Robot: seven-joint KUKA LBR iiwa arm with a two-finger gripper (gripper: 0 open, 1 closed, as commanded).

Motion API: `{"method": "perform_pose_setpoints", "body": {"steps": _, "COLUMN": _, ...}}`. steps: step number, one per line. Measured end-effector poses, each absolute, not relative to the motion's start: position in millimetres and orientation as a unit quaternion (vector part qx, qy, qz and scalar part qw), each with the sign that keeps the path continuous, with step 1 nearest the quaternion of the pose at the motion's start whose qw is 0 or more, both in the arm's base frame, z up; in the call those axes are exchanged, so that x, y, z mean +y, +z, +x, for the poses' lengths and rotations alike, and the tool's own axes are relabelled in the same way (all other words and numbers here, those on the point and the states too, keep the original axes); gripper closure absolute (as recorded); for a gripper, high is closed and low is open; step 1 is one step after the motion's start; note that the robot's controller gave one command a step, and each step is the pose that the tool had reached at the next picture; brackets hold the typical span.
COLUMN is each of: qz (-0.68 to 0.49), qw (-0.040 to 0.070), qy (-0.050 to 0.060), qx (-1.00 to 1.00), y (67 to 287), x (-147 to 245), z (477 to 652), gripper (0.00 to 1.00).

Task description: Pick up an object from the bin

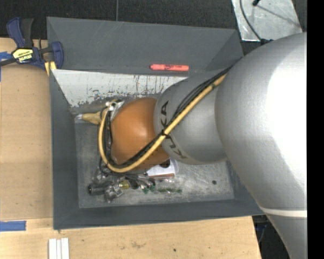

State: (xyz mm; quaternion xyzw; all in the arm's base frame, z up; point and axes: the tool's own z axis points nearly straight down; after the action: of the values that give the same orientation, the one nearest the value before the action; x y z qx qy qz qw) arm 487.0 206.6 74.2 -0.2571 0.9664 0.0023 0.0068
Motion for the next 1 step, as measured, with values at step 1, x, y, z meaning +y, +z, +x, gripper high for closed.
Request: {"method": "perform_pose_setpoints", "body": {"steps": 1, "qz": -0.257, "qw": 0.007, "qy": 0.002, "qx": 0.966, "y": 74.2, "x": 206.5, "z": 487.0, "gripper": 1.00}}
